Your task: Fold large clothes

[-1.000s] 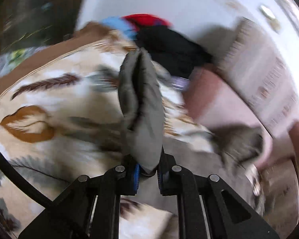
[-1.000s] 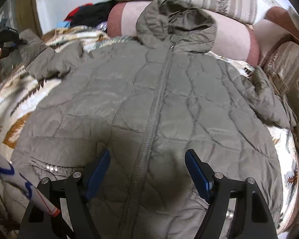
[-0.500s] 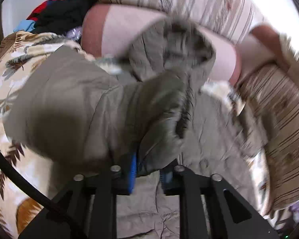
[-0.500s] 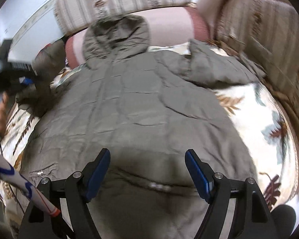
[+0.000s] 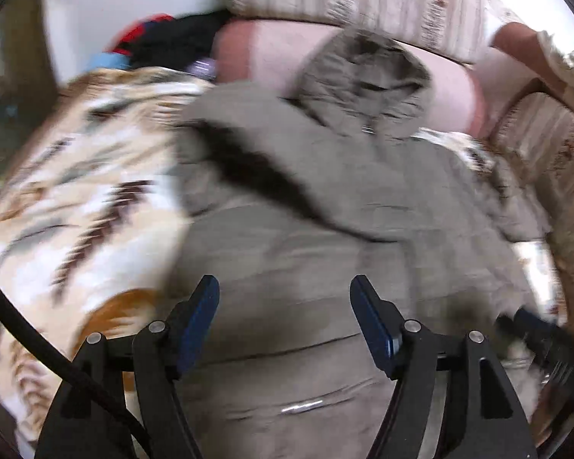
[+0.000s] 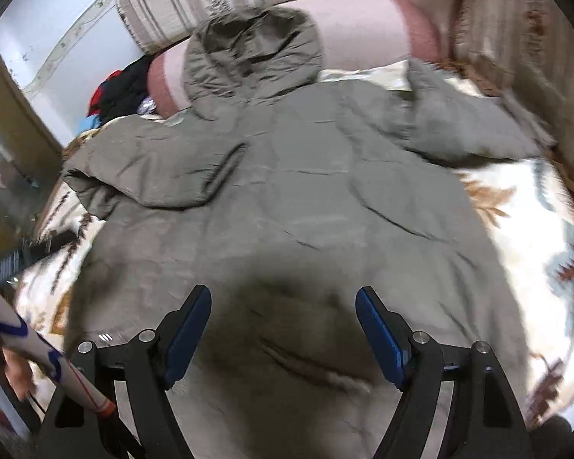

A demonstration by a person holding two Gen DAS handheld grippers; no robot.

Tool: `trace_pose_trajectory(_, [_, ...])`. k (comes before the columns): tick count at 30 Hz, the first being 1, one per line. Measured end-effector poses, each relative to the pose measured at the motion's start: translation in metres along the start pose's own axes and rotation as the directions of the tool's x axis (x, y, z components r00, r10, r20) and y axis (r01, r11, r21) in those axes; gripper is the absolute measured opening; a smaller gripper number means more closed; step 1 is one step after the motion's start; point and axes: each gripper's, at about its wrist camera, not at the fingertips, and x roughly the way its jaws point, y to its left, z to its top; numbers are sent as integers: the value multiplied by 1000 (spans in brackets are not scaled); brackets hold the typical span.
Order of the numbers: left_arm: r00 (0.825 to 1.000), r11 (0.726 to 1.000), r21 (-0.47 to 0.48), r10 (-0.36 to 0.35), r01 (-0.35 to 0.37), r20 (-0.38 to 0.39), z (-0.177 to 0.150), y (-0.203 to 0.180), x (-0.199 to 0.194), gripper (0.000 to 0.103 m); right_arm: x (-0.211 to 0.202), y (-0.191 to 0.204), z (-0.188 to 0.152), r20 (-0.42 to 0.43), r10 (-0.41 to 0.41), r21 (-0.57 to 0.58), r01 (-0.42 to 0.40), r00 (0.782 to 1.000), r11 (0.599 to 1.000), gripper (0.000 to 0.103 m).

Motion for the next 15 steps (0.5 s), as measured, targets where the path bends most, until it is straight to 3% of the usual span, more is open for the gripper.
trace_pose_trajectory(2, [996,996,-23,82,-81,27,-11,18,-8,70,20,12,16,-22,40,7,-40,999,999,83])
trace_pose_trajectory(4, [993,992,-59,113,-111,31,-22,32,-13,70,45,24,34,-46,70,30,-68,997,997,83])
trace_pose_trajectory(9, [994,989,-107,106,-102,36,-38,52,-16,70,120,39,75,-131,160,153,-139,978,978,83])
trace_pose_trajectory(12, [991,988,-92,128,-125,28,-43,53,-12,70,148,51,88,-150,162,197,-131,975,972,81])
trace_pose_trajectory(13, [990,988,-86,135,-132,27,-45,55,-11,70,151,57,93,-147,164,193,-135,975,972,73])
trace_pose_trajectory(14, [990,987,-84,142,-139,29,-45,53,-8,70,154,63,98,-165,198,185,-167,966,968,39])
trace_pose_trajectory(15, [989,986,-83,148,-145,29,-46,53,-6,70,155,67,102,-190,215,179,-181,958,967,26])
